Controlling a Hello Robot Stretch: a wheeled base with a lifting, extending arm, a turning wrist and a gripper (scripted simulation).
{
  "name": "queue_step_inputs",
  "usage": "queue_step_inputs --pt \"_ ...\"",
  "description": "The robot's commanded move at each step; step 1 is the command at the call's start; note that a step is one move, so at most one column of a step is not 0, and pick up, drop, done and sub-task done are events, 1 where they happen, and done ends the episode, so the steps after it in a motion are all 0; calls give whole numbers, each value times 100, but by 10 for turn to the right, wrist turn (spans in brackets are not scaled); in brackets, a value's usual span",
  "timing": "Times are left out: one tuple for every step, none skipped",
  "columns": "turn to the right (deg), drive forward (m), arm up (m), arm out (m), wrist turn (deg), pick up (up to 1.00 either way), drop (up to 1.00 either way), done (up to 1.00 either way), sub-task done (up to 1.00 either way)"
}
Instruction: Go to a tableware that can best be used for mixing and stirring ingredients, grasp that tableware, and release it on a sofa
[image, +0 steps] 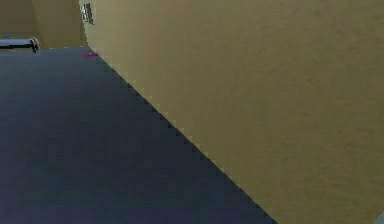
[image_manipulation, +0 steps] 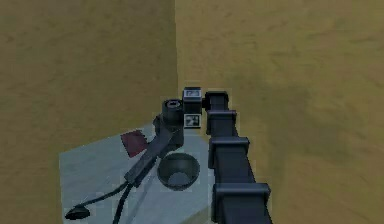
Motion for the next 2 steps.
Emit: queue_step_inputs --pt "0 0 0 0 450 0 0 0 0" --pt "0 0 0 0 450 0 0 0 0"
